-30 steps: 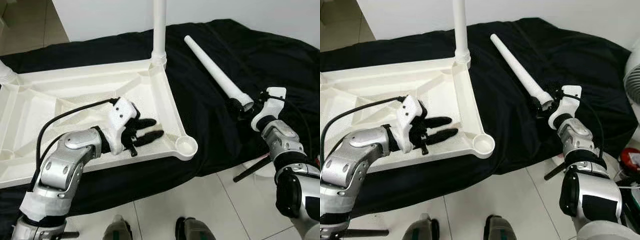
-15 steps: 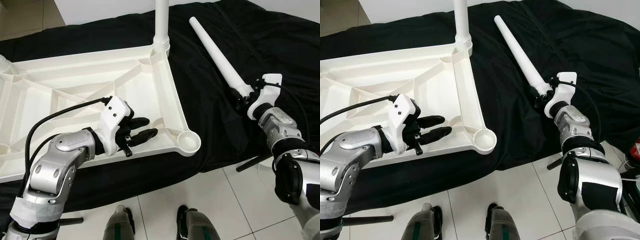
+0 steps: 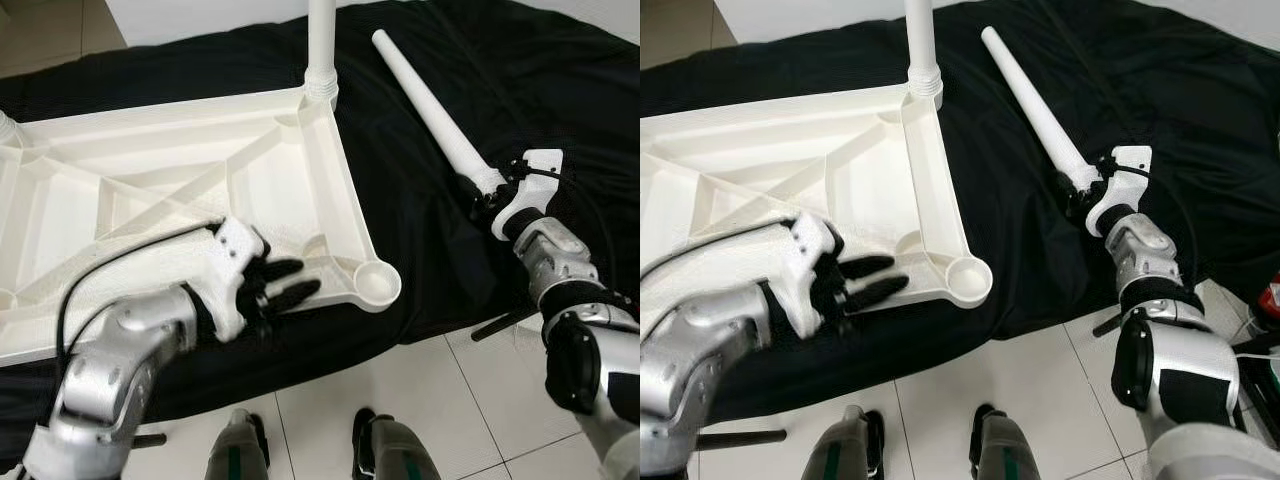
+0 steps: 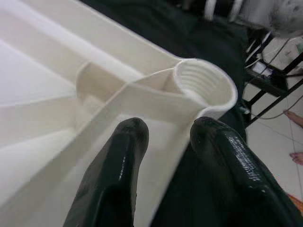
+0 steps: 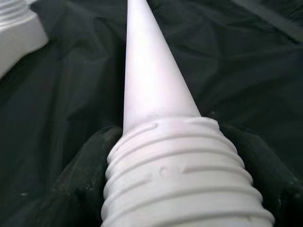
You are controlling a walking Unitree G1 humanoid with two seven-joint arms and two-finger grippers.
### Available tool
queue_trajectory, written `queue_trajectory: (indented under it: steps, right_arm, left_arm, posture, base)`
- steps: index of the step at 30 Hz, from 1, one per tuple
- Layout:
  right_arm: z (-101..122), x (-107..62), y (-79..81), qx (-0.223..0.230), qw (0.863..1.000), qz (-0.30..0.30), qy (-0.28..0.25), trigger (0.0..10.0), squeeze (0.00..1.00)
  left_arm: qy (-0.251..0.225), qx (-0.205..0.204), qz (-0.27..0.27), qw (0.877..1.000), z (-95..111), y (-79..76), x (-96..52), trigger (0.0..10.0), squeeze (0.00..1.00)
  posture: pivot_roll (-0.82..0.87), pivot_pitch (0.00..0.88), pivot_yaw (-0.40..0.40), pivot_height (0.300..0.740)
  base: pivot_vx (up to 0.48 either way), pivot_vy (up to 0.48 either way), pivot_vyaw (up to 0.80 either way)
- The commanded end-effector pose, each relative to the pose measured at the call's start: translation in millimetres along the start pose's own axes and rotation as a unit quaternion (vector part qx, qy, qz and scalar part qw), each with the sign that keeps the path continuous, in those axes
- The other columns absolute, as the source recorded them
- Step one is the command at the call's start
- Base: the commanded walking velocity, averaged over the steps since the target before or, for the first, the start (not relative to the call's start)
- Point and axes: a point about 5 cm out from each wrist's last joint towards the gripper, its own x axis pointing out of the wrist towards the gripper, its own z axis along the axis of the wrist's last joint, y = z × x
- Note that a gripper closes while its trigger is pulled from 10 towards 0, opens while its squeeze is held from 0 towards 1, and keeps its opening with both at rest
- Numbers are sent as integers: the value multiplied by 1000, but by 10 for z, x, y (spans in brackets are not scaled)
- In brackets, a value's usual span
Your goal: Building children table
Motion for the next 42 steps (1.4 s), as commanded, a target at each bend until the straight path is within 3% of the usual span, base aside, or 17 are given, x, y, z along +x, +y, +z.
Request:
queue_trajectory:
  steps: [1,3,6,13,18,20,24,28,29,32,33,36,42]
  right_arm:
    - [-87,-67,48,-14,998,-52,-34,10000,0]
    - [-87,-67,48,-14,998,-52,-34,10000,0]
    - [-114,-101,242,5,995,-50,-85,10000,0]
    - [-87,-152,472,25,988,-44,-143,10000,0]
    - [-63,-162,521,22,986,-52,-156,10000,0]
    - [-11,-163,657,23,978,-84,-187,10000,0]
    - [142,-94,805,16,971,-88,-223,10000,0]
    - [199,-70,840,12,969,-82,-232,10000,0]
    - [289,-38,874,4,967,-73,-246,10000,0]
    - [289,-38,874,4,967,-73,-246,10000,0]
    - [407,-10,896,2,962,-68,-266,10000,0]
    - [673,-22,906,-20,946,-66,-317,10000,0]
    - [842,-116,889,-55,929,-74,-359,10000,0]
  left_arm:
    - [-38,37,26,998,114,-58,75,10000,0]
    - [-38,37,26,998,114,-58,75,10000,0]
    - [-90,72,55,992,244,-103,228,10000,0]
    - [-164,71,98,979,452,-128,352,10000,0]
    - [-179,75,101,976,486,-124,372,10000,0]
    - [-196,111,98,969,533,-141,494,10000,0]
    - [-210,127,86,966,605,-107,686,10000,0]
    - [-213,131,83,965,629,-89,728,10000,0]
    - [-222,129,84,963,688,-27,773,10000,447]
    - [-222,129,84,963,688,-27,773,10000,447]
    - [-235,112,77,962,758,54,794,10000,1000]
    - [-257,61,66,962,886,267,786,10000,1000]
    - [-261,8,67,963,969,398,802,10000,1000]
  posture:
    - [124,174,19,740]
    - [124,174,19,740]
    - [109,146,15,740]
    - [84,106,3,740]
    - [75,94,1,740]
    - [58,74,3,740]
    - [36,72,6,740]
    - [36,72,6,740]
    - [19,69,11,740]
    - [19,69,11,740]
    - [10,61,22,740]
    - [5,47,54,740]
    - [17,28,74,740]
  base:
    - [0,0,0]
    - [0,0,0]
    - [0,0,0]
    - [0,0,0]
    - [0,0,0]
    - [0,0,0]
    - [0,0,0]
    - [0,0,0]
    - [0,0,0]
    - [0,0,0]
    - [0,0,0]
    - [0,0,0]
    - [0,0,0]
